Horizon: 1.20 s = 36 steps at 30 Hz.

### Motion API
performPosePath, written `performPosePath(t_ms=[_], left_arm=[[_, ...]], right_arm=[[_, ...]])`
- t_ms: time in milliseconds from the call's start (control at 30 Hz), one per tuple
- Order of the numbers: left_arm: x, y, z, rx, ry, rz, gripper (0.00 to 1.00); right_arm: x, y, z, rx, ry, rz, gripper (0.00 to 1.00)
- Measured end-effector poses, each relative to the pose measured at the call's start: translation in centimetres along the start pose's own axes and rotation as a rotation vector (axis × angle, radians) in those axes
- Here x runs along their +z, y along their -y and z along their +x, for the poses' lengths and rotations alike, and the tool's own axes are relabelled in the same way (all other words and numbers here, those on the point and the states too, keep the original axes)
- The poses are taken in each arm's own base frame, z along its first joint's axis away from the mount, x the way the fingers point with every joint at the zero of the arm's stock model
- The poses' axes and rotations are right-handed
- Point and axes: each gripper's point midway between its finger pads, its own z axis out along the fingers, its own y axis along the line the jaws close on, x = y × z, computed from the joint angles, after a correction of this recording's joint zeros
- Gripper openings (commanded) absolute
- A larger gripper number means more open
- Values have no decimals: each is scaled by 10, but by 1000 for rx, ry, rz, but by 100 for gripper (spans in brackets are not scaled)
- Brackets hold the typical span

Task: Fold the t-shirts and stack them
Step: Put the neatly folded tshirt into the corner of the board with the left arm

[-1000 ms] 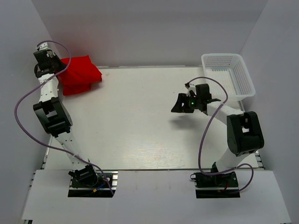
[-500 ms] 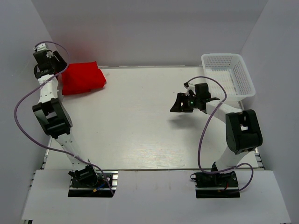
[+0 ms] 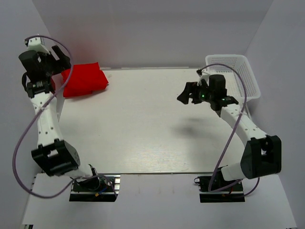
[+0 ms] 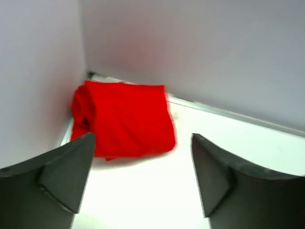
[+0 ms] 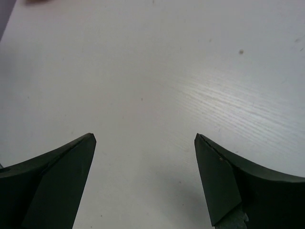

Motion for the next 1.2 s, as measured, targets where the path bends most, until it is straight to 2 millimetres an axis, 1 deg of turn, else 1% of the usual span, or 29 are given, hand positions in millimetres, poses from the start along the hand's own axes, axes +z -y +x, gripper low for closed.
performPosePath(t_ms=[67,167,267,333,400,467,533,600,667,733,833,900,1000,1200], left_arm=[[-32,17,2,26,14,56,97],[-77,41,21,61,-1,144,97],[-109,62,45,71,-24,226,98],[-124,79,64,70,-50,300,100],[-136,94,88,60,-87,372,100],[-147,105,118,51,-147,421,100],[-160,114,145,52,-208,451,100],[-174,125,163,65,-243,490,100],[-189,137,168,92,-235,532,100],[-203,143,171,119,-218,560,100],[-215,141,172,148,-178,549,100],[-220,137,173,158,-157,527,100],[-223,134,175,167,-146,510,100],[-221,130,184,173,-164,487,100]], right_arm=[[-13,-6,-22,-32,67,19,90],[-36,-15,-46,-66,157,53,90],[-63,-23,-62,-95,242,88,90],[-80,-26,-64,-104,291,116,90],[-97,-25,-57,-107,331,151,90],[-110,-23,-46,-105,361,182,90],[-119,-18,-28,-95,370,216,90],[-125,-11,-10,-84,379,247,90],[-128,-4,11,-73,383,271,90],[-130,3,32,-53,381,289,90],[-137,7,53,-27,414,300,90],[-142,8,58,-17,444,310,90],[-147,8,57,0,471,318,90],[-139,12,63,32,434,322,90]])
